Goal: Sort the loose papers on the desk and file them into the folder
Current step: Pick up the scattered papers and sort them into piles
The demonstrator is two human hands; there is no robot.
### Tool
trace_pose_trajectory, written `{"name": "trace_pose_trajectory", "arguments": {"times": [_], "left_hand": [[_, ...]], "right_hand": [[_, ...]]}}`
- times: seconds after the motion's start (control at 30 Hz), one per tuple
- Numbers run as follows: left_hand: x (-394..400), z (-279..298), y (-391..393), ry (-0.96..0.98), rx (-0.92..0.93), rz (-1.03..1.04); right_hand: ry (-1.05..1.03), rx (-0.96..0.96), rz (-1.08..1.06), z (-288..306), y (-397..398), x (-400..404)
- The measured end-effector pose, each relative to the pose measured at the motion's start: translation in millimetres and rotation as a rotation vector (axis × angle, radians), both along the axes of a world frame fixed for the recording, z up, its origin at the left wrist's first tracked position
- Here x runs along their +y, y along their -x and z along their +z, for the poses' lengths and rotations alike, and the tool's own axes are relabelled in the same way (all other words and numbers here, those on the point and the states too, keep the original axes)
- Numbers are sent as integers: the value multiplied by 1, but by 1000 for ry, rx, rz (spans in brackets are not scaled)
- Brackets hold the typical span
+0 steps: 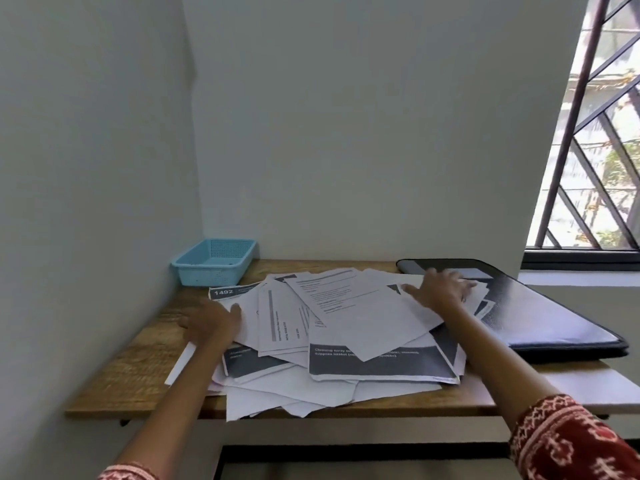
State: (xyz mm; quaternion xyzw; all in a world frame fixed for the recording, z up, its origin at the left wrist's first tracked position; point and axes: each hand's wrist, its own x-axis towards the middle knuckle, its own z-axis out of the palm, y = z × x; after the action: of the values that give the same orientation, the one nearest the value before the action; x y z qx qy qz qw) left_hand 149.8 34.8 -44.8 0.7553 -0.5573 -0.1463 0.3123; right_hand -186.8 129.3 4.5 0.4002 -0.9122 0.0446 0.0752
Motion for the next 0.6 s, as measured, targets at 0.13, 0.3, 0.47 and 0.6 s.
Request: {"name": "trace_pose_trajectory", "arguments": {"times": [0.13,0.3,0.47,0.6], "left_hand": [[0,-4,7,-25,-118,-120],[10,0,32,24,-117,-252],[10,6,71,-23,77,-447],[7,8,69,-29,-198,-283]], "right_hand": [[30,-169,-18,-9,25,3],[8,-108,43,-8,27,4],[-82,-232,186,-1,17,4],[45,-63,44,0,25,14]]}}
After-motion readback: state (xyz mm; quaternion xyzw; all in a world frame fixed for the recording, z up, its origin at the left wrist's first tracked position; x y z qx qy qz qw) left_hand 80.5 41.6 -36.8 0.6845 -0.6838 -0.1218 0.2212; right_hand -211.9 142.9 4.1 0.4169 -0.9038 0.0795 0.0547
